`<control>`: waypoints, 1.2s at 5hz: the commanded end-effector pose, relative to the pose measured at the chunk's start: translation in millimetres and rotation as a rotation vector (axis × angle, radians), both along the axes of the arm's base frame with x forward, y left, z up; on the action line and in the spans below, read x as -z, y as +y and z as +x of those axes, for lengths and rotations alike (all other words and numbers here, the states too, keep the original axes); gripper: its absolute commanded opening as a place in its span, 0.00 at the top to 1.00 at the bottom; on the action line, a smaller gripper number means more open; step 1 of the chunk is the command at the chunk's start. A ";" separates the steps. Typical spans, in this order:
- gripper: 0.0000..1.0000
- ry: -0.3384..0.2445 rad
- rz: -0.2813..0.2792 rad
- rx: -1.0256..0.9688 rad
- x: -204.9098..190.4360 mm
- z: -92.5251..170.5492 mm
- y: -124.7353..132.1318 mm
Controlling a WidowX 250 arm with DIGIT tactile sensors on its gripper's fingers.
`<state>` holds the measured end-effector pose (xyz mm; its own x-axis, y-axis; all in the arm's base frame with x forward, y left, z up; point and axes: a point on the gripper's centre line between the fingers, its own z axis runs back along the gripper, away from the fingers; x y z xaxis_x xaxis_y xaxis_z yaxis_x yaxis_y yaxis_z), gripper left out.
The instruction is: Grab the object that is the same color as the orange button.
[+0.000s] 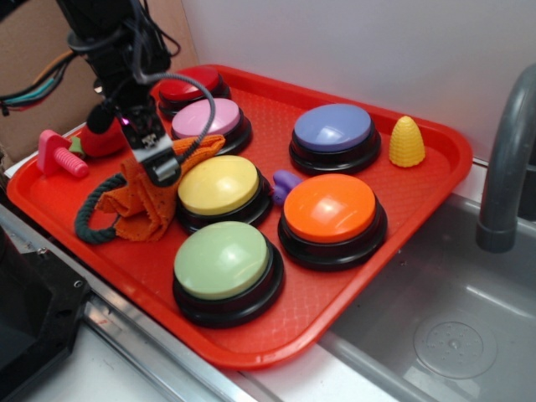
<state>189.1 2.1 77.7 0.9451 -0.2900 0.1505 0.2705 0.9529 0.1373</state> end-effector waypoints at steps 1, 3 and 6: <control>0.14 0.004 0.009 -0.005 12.3 2.9 4.7; 1.00 0.007 -0.042 -0.016 7.0 0.0 15.3; 1.00 0.066 -0.049 -0.079 -12.4 10.3 13.9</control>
